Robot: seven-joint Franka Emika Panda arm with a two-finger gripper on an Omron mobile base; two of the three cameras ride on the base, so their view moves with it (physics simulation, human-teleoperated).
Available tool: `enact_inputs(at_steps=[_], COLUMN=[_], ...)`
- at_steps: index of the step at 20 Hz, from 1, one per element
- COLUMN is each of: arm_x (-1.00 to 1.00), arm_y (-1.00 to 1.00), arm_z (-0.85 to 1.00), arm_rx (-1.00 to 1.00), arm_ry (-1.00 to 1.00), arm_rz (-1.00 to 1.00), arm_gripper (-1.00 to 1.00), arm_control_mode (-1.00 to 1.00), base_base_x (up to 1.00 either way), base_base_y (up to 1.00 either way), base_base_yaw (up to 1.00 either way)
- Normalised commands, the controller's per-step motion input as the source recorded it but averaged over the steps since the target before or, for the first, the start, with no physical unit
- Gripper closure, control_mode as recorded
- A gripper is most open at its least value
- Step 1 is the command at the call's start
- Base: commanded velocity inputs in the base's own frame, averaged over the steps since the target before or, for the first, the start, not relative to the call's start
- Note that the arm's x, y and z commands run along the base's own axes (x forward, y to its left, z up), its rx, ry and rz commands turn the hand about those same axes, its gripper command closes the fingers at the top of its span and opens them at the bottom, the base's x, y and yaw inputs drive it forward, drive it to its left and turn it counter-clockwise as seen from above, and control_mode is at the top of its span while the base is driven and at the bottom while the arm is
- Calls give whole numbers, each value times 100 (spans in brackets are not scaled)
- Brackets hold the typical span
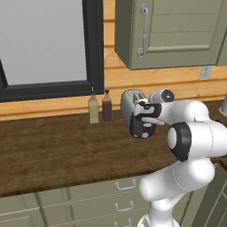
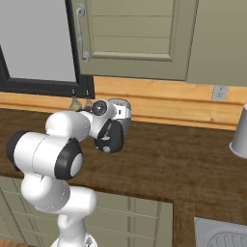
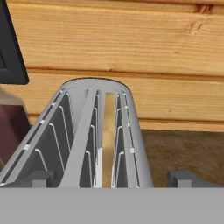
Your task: Start the toaster. Once the lever pops up, take the bread to the plate on the dining counter.
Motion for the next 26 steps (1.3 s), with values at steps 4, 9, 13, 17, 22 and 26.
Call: enact_inputs(at_steps=[4, 9, 13, 17, 22, 26], arm_x=[0, 0, 0, 0, 0, 0], arm_y=[0, 0, 0, 0, 0, 0], arm_z=[0, 0, 0, 0, 0, 0], arm_rx=[0, 0, 0, 0, 0, 0], arm_ry=[0, 0, 0, 0, 0, 0], arm_rz=[0, 0, 0, 0, 0, 0], arm_gripper=[-100, -100, -100, -100, -100, -100], arm_control_mode=[-100, -100, -100, -100, -100, -100], base_base_x=[0, 0, 0, 0, 0, 0], base_base_y=[0, 0, 0, 0, 0, 0], base_base_yaw=[0, 0, 0, 0, 0, 0])
